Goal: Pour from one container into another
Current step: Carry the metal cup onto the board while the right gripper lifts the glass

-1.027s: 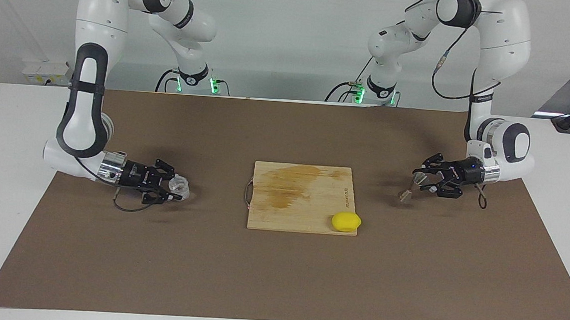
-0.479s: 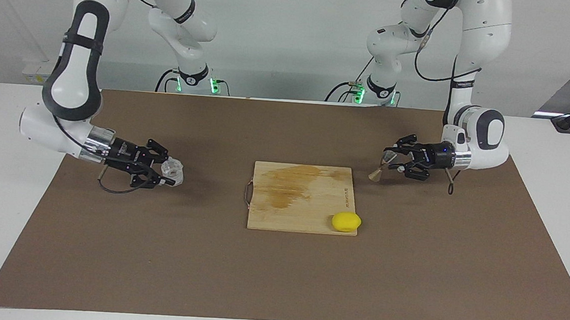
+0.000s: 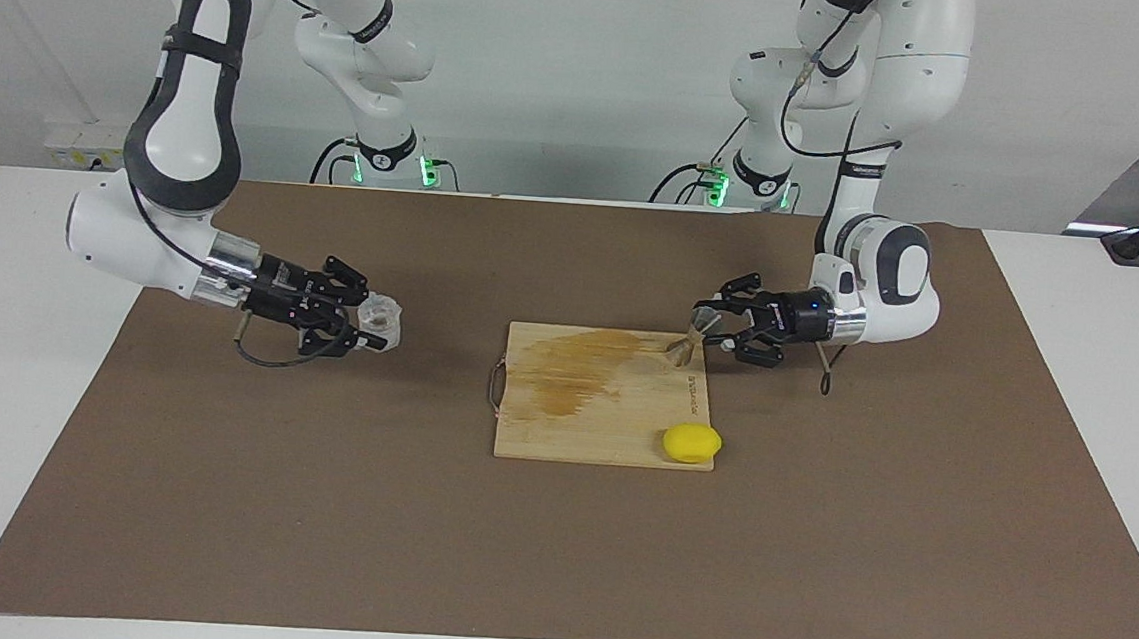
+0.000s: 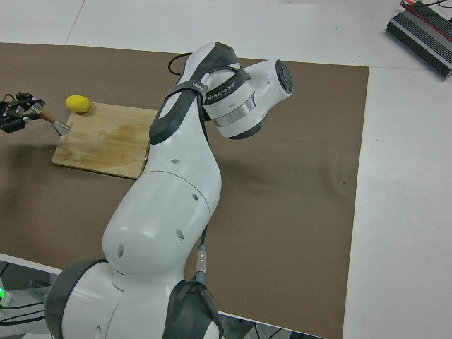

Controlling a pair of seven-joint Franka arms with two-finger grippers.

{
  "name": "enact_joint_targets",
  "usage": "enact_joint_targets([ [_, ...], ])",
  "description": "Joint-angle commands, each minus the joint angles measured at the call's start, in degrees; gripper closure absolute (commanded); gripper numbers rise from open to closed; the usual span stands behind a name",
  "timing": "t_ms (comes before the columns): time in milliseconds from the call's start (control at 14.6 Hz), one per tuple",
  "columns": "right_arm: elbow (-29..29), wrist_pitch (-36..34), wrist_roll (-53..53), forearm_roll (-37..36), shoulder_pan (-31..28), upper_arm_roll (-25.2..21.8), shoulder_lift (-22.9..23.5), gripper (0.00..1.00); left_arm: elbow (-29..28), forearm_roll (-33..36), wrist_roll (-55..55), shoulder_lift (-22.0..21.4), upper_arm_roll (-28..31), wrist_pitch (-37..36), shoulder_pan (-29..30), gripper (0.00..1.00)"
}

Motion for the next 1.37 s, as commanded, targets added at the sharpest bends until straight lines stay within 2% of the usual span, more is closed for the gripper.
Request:
enact_joint_targets([
  [0, -0.6, 1.1, 2.5, -0.7, 2.3, 0.1, -0.7, 1.0, -1.1, -7.3, 1.9, -1.4, 0.8, 5.2, -6.2, 0.81],
  [205, -1.0, 4.9, 3.7, -0.3, 4.4, 0.1, -0.7, 1.0, -0.7, -15.3, 7.7, -0.9, 0.9, 11.0, -12.1, 0.81],
  [479, -1.5, 11.3, 5.6, 0.2, 7.0, 0.2, -0.6, 1.0, -0.3, -18.6, 12.4, -0.3, 0.8, 16.1, -17.0, 0.81],
  [616, -1.3, 11.4, 6.3, 0.3, 7.3, 0.3, -0.4, 1.0, -0.5, -23.2, 14.5, -0.1, 0.9, 18.3, -20.5, 0.8],
  [958, -1.5, 9.8, 7.1, 3.2, 6.0, 0.3, -0.6, 1.0, -0.2, -27.9, 18.1, 1.5, 0.8, 21.9, -23.2, 0.8],
  [1300, -1.7, 7.0, 7.0, 3.8, 5.8, 0.3, -0.8, 1.0, 0.6, -28.5, 22.2, 2.9, 0.9, 22.0, -24.0, 0.8],
])
